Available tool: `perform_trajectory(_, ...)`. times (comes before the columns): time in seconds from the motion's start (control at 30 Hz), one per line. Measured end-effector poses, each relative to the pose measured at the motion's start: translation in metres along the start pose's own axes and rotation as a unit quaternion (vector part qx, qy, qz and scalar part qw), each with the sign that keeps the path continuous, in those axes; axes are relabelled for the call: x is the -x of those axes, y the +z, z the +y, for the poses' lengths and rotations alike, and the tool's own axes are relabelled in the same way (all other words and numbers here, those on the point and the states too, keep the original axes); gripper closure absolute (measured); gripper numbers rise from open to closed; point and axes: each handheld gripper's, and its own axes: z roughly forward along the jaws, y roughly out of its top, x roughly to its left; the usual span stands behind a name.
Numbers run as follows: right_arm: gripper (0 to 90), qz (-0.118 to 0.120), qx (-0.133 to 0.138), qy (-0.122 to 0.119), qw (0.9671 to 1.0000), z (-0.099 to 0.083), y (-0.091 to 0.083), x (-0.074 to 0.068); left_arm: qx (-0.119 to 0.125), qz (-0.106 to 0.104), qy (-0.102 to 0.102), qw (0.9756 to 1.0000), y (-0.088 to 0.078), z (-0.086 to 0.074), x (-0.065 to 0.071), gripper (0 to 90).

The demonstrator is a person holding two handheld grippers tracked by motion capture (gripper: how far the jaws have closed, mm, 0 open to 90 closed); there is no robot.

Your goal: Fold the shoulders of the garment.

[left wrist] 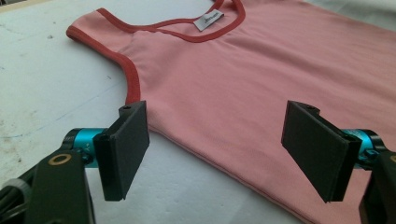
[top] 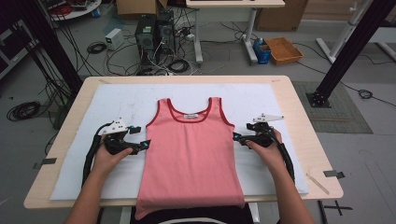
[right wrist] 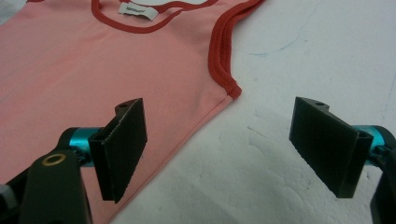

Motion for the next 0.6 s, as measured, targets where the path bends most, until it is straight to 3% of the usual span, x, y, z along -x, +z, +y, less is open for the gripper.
perform_trajectory(0.27, 19.6, -0.003, 0.002, -0.002, 1.0, 0.001, -0.002, -0.003, 0.001, 0.004, 0.008, 1.0, -0.002, 0.0, 0.001, 23.3)
perform_trajectory(0.6, 19.6, 0.002, 0.009, -0.016, 0.9998, 0.017, -0.005, -0.01, 0.008, 0.009, -0.003, 0.9999, -0.004, -0.001, -0.004, 23.4)
